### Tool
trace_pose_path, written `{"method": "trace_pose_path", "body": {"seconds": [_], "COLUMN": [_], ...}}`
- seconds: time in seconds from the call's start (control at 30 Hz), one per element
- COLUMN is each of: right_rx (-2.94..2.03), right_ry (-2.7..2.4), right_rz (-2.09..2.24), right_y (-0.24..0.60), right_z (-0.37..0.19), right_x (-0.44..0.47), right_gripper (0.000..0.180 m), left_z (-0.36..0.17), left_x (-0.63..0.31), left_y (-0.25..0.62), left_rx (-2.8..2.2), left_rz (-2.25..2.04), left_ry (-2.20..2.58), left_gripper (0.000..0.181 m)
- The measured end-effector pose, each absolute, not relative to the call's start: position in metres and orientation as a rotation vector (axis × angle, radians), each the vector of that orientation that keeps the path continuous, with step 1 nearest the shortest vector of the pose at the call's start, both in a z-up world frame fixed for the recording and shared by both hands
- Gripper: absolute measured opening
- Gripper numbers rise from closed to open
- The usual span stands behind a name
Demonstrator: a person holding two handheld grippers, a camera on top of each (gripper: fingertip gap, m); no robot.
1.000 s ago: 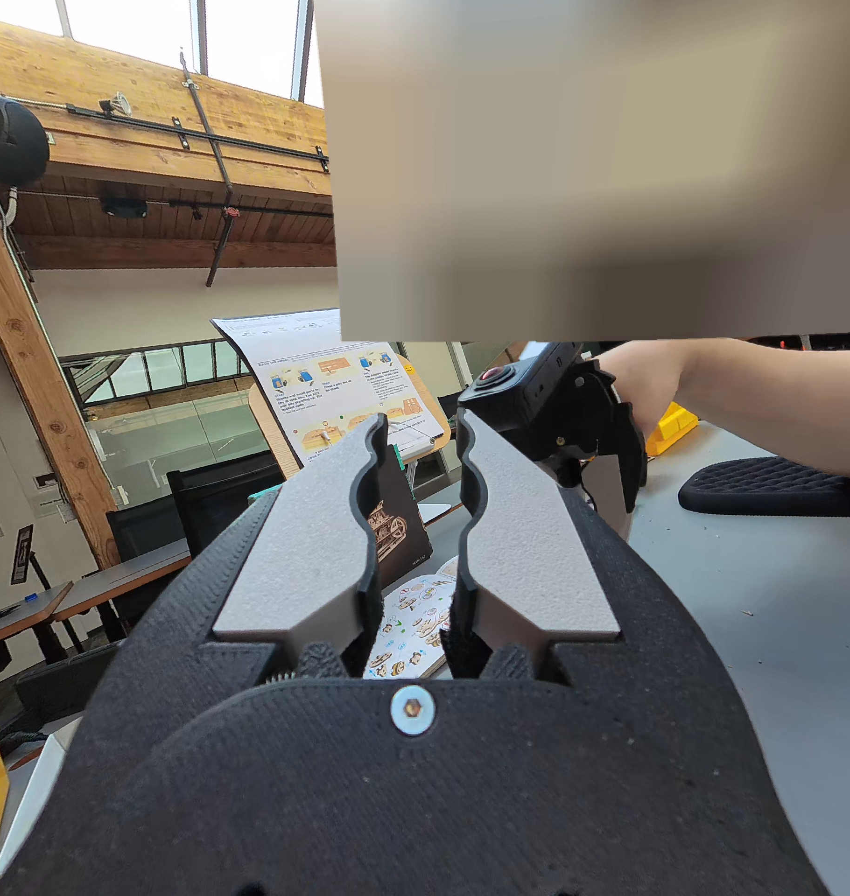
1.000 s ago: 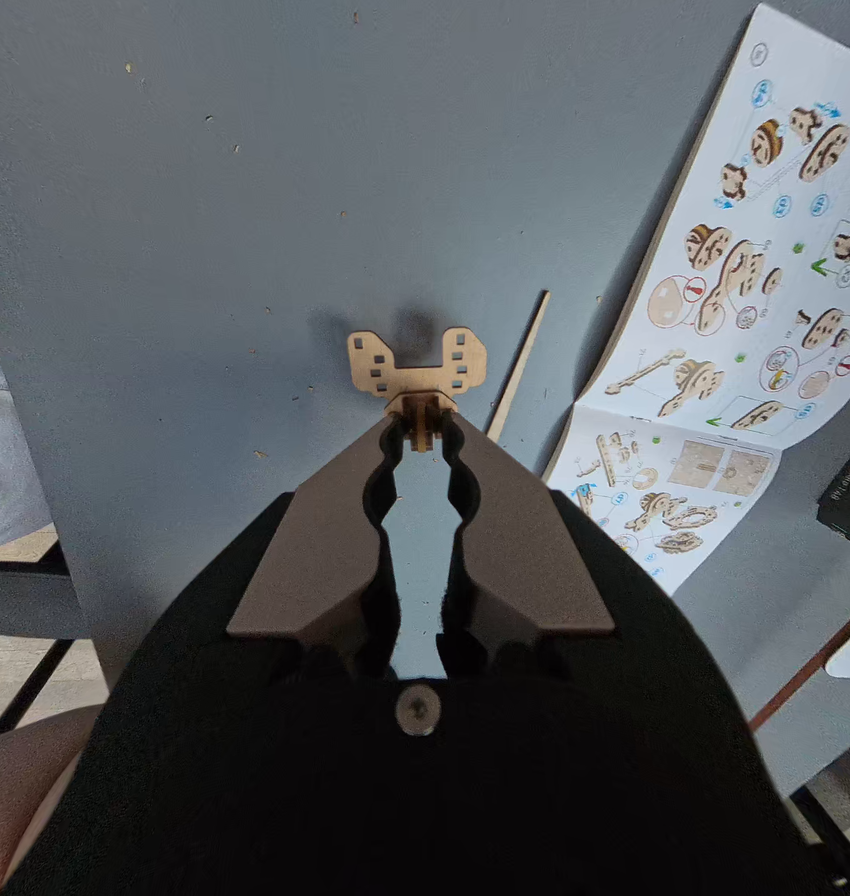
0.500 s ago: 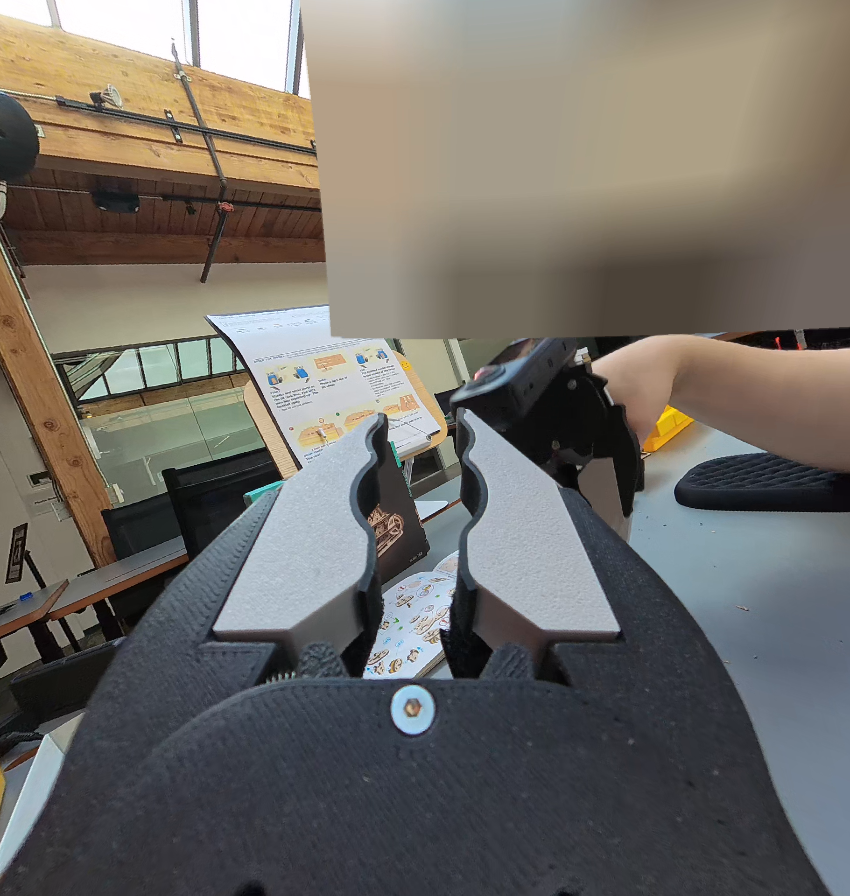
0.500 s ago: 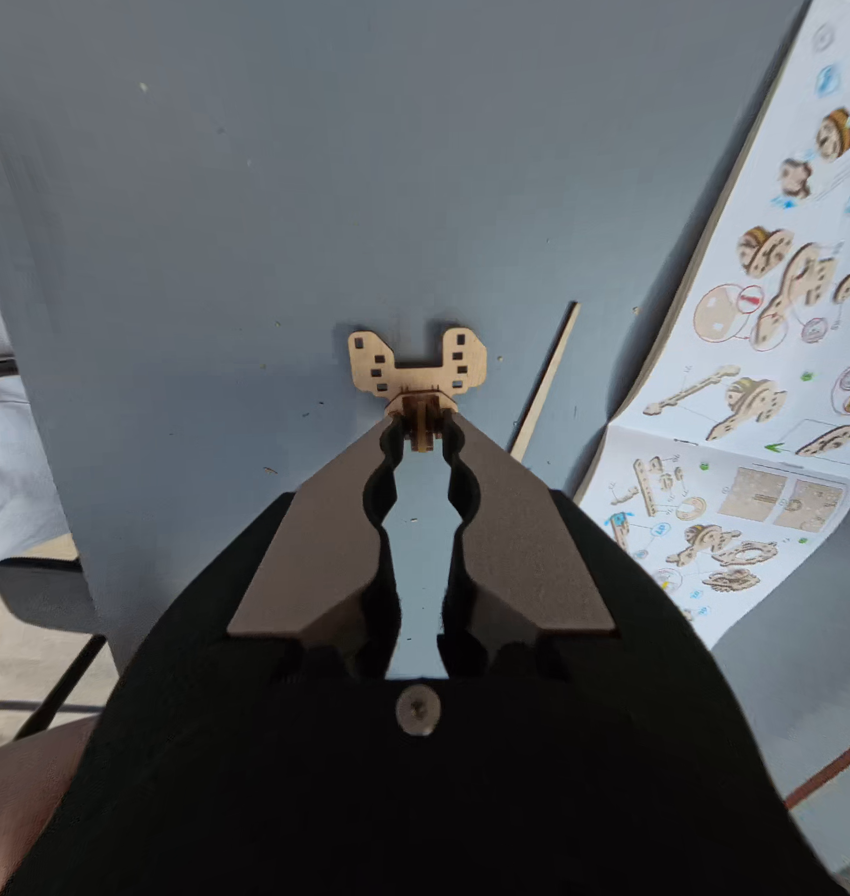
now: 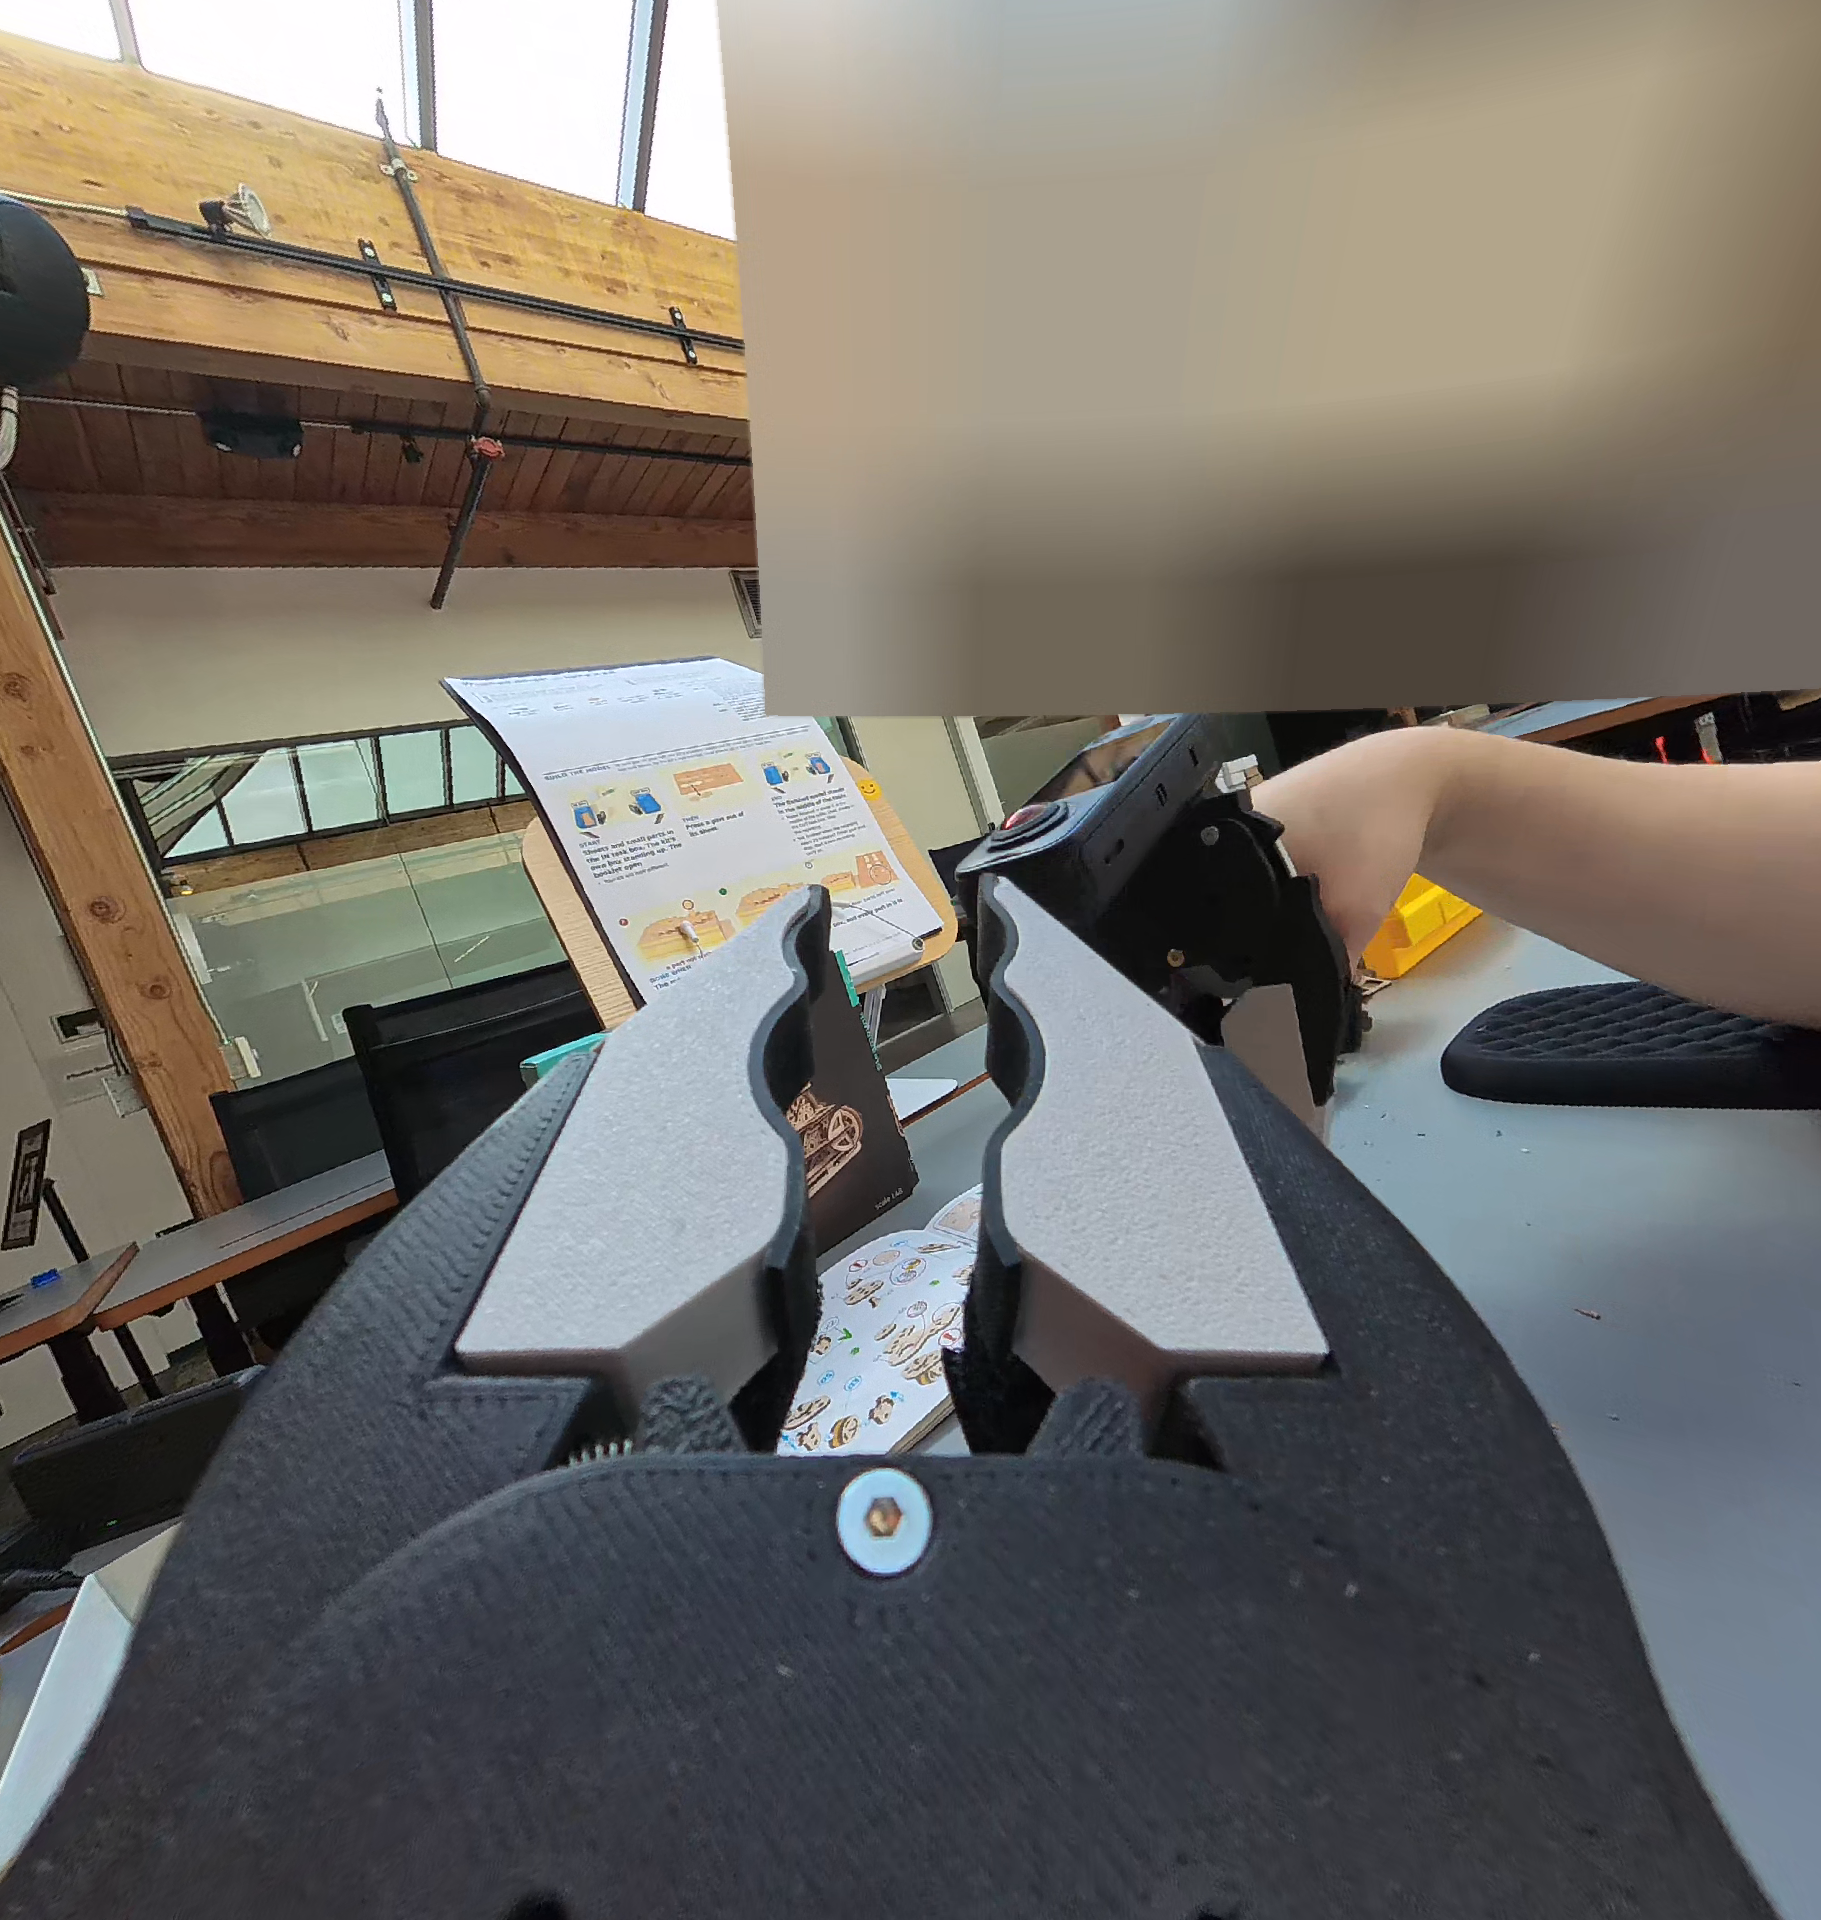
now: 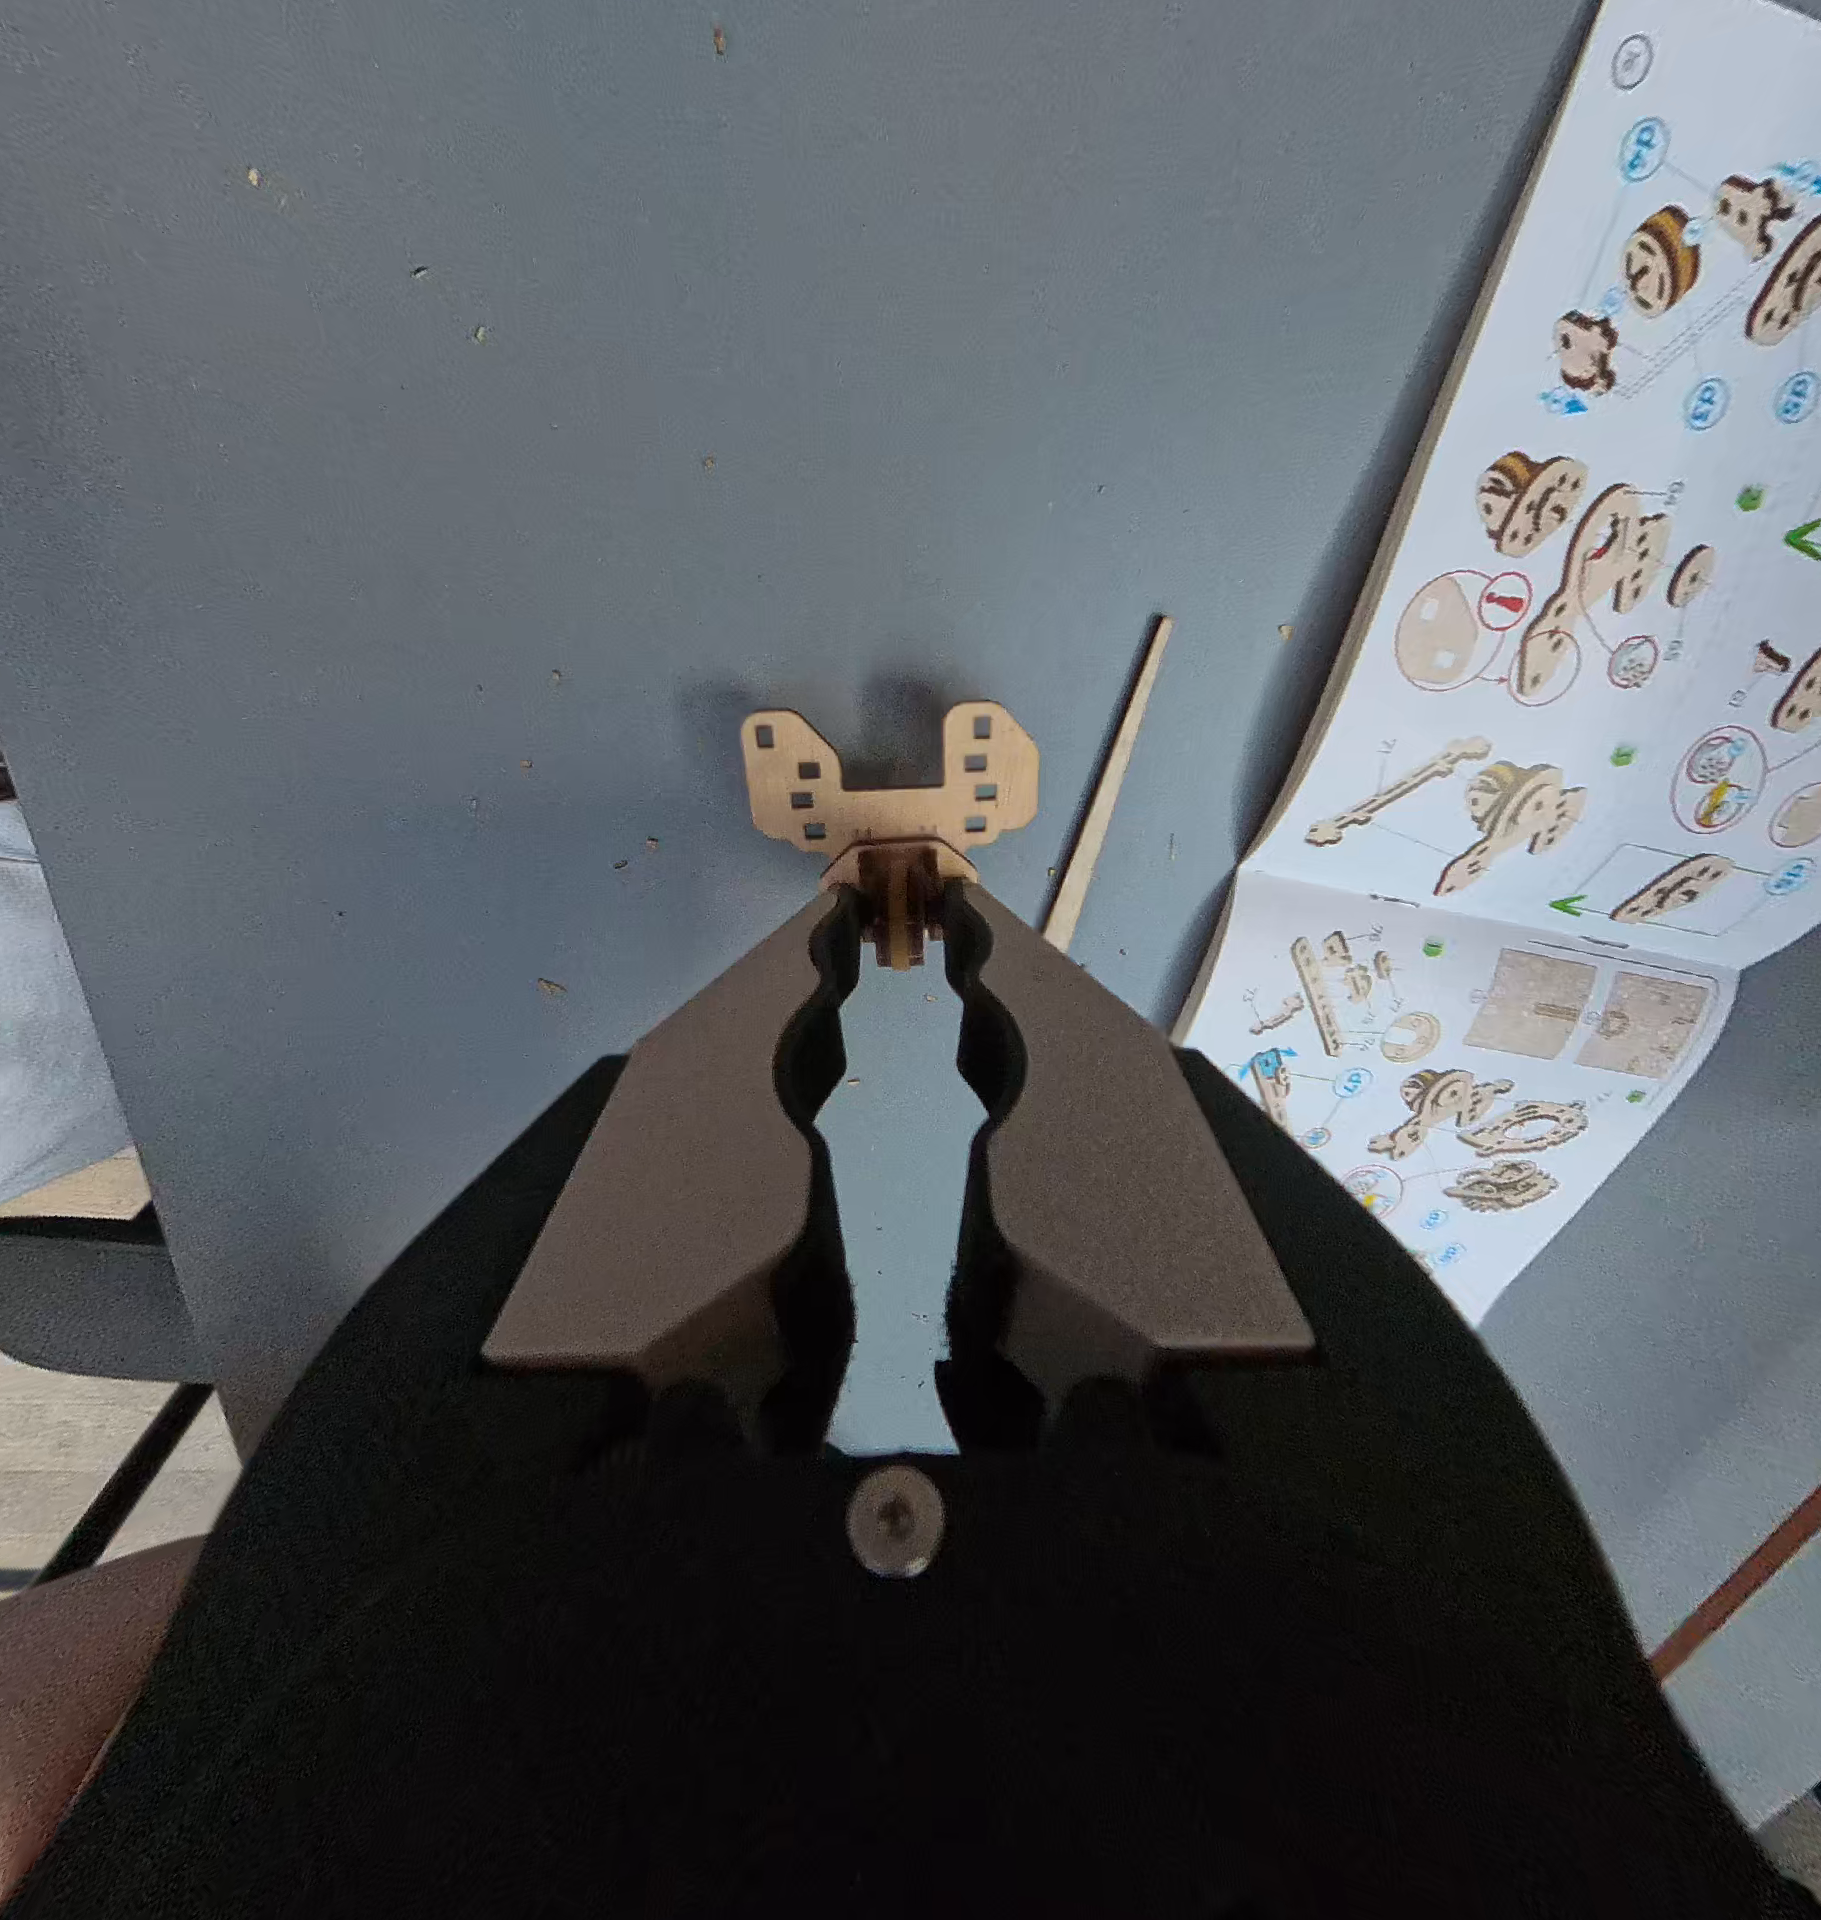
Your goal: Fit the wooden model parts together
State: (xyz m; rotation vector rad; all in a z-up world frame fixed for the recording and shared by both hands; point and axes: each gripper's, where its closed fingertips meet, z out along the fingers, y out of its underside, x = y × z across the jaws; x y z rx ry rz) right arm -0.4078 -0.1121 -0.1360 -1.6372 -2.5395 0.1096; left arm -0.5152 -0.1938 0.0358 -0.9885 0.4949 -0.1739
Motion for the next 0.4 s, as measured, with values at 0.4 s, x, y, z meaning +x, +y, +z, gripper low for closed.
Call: {"method": "trace_pose_path", "body": {"seconds": [0.4], "right_rx": [-1.579], "right_ry": [-1.814], "right_rz": [1.951], "right_y": [-0.12], "right_z": [0.003], "right_x": [-0.452], "right_gripper": [0.014], "left_z": [0.043], "left_x": [-0.524], "left_y": [-0.199], "left_rx": [-0.956], "left_rz": [-0.229], "left_ry": [0.442], "left_gripper": [0.025]}}
